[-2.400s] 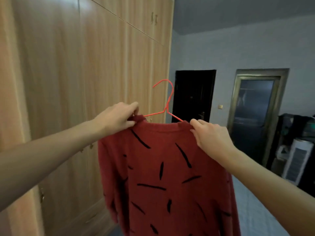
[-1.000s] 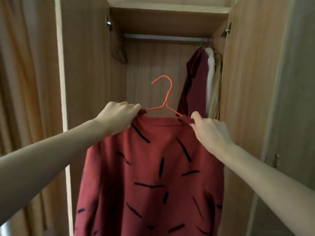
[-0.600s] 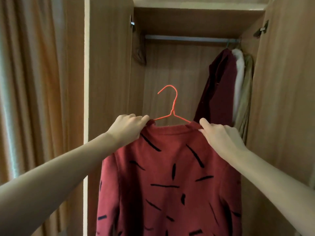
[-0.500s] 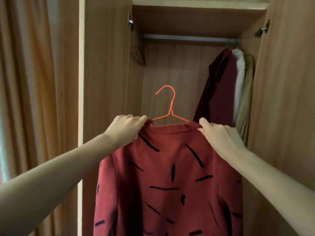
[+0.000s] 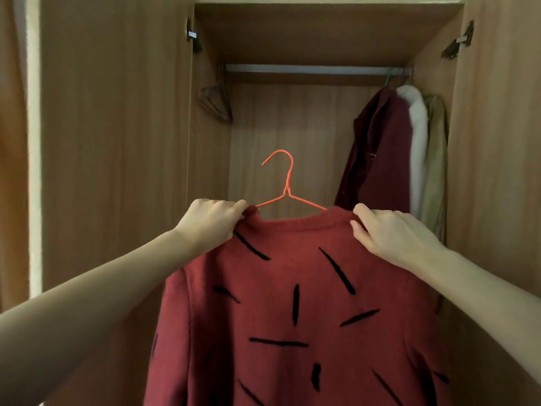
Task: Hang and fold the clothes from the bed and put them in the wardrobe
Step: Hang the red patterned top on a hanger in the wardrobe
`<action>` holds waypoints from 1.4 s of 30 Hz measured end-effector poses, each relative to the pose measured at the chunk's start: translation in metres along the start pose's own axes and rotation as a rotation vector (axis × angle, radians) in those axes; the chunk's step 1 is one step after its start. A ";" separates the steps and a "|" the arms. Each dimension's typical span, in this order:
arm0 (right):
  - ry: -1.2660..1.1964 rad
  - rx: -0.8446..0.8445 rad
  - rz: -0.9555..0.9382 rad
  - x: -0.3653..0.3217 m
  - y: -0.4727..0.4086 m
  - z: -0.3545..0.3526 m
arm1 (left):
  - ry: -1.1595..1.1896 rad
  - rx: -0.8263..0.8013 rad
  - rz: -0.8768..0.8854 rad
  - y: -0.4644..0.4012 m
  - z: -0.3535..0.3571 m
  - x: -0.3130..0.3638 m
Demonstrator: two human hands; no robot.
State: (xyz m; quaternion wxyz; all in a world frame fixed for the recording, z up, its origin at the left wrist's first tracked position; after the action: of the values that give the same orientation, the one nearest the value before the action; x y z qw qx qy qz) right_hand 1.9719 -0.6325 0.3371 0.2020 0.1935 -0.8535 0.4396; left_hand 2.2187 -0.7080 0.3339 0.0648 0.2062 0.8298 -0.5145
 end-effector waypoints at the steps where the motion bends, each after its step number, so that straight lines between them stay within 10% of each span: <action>1: 0.020 -0.009 0.009 0.008 -0.002 0.008 | -0.003 0.024 0.005 -0.008 0.004 0.004; 26: 0.005 -0.012 0.252 0.130 -0.070 0.151 | 0.207 0.054 -0.022 -0.183 0.171 0.024; 42: 0.509 0.066 0.355 0.215 -0.197 0.200 | 0.462 0.288 0.002 -0.345 0.311 -0.013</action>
State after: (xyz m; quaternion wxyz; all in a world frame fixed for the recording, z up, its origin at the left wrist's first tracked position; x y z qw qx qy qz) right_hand 1.8557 -0.9367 0.4739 0.3231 -0.0686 -0.7812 0.5298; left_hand 2.0567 -1.1188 0.4793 -0.1554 0.3261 0.7407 -0.5665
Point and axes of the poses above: each hand's wrist, its own y-axis away from the middle knuckle, its own z-axis out of the palm, x = y × z, the point moved 9 cm from there along -y, towards the middle knuckle, and after that the axes turned 9 degrees about -z, right-handed, at the moved point
